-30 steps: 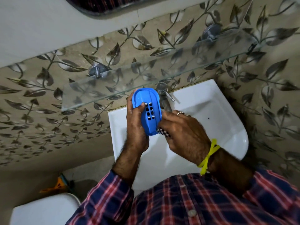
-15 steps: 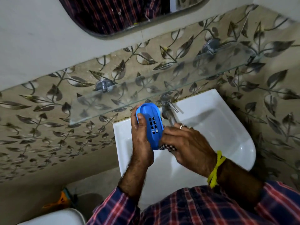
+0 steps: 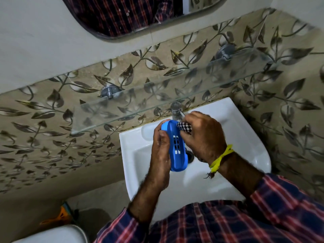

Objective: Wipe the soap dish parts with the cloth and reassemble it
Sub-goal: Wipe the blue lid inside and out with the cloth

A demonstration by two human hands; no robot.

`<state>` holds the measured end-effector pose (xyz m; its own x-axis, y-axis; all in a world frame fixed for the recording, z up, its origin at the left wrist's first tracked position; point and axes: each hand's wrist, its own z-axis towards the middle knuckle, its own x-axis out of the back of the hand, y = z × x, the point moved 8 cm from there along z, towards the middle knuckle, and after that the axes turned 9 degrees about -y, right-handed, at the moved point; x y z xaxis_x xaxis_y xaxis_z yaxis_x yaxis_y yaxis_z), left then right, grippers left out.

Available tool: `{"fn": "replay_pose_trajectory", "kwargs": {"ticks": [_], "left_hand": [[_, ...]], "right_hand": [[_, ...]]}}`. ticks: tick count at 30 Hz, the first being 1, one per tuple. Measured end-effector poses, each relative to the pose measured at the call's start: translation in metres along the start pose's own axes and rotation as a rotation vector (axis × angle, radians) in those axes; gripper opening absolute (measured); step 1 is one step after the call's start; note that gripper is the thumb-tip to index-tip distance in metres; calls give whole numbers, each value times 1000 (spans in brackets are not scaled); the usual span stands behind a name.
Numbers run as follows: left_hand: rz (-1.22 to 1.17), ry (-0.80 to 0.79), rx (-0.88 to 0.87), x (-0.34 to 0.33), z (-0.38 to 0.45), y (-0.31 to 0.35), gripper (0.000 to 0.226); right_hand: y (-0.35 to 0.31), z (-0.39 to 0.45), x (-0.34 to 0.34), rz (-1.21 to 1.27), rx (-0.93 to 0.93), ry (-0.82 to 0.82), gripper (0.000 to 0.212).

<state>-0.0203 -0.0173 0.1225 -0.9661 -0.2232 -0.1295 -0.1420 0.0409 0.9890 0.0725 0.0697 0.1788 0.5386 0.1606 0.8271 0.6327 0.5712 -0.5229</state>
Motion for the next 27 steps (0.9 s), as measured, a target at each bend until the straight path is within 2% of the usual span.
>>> {"fn": "replay_pose_trajectory", "kwargs": {"ticks": [4,6,8,10,12,15,18,22,25,27], "left_hand": [[37,7,3,2,3,8,61],[58,9,5,0,4,10,60],[91,5,2,-1,5,8,67],[65,6,12,-1,5,6,77],[14,40,61,3,6,3,77],[-53,75,129,9,3,4,74],[-132,147,141,22,4,8,84],[-185,118,103,24,10,12,88],[-196,88,100,17,9,9,76],[-261,126,142,19,11,4,87]], "right_hand": [[17,1,2,285,-282,108,15],[17,-1,3,376,-312,170,15],[3,-4,8,376,-190,213,13],[-18,-8,10,366,11,215,13],[-27,-12,9,404,138,192,18],[-36,-20,3,392,284,91,30],[-50,-39,-2,338,440,-37,32],[-51,-57,-11,233,527,-128,25],[-44,-58,-10,113,581,-120,27],[-41,-58,-11,51,616,-113,27]]}}
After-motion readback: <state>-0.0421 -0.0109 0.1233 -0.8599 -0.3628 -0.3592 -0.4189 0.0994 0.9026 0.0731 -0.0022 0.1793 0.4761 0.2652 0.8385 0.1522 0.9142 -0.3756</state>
